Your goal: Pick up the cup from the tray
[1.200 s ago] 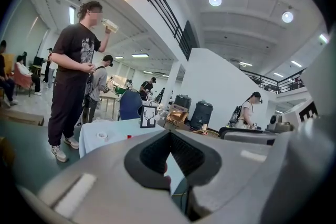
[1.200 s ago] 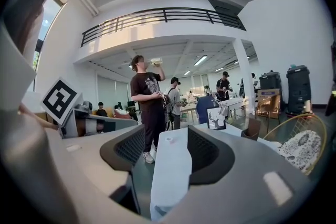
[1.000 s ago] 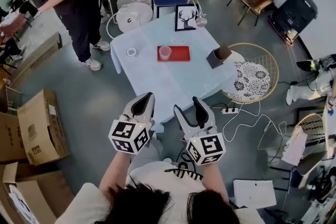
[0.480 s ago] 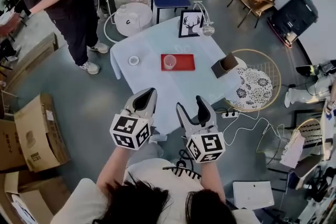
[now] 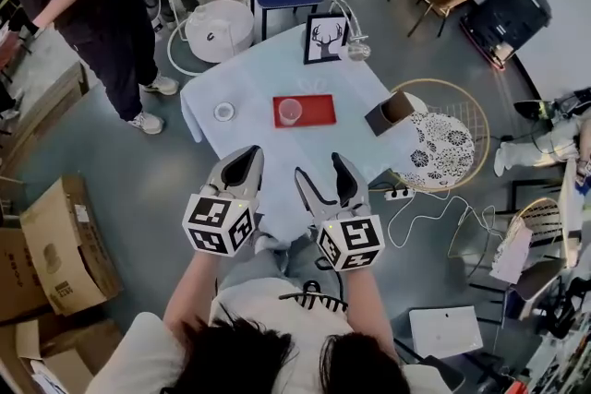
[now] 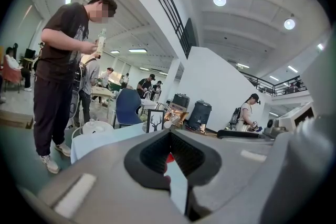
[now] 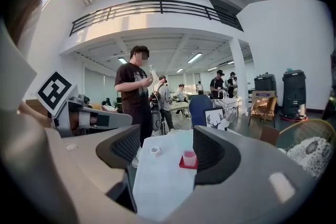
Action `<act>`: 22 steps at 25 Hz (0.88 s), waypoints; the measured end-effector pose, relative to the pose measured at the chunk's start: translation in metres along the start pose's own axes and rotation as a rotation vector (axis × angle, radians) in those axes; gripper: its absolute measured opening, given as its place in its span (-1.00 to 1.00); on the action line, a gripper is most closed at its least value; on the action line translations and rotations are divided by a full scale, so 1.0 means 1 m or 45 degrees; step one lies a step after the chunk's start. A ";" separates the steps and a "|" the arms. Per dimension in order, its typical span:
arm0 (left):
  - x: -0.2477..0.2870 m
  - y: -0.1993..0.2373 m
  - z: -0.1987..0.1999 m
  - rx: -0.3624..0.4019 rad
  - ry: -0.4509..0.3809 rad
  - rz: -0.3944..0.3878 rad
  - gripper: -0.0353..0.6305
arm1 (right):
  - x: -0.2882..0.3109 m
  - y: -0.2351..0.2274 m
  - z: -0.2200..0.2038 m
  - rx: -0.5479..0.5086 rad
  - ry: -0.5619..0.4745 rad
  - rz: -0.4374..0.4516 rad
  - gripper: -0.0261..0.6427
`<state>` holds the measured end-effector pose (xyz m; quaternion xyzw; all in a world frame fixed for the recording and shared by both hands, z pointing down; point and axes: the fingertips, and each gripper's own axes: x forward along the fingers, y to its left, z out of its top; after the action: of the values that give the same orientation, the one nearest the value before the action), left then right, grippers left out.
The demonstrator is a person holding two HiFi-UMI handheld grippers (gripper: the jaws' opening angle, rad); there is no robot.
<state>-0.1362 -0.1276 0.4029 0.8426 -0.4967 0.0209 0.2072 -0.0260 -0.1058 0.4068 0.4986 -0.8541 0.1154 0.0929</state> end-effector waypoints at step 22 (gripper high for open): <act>0.093 0.070 -0.051 -0.004 0.120 0.241 -0.89 | 0.167 -0.066 -0.091 -0.032 0.137 0.113 0.37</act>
<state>-0.1398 -0.2154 0.4955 0.7895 -0.5639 0.0794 0.2288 -0.0455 -0.2500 0.5468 0.4522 -0.8705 0.1351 0.1396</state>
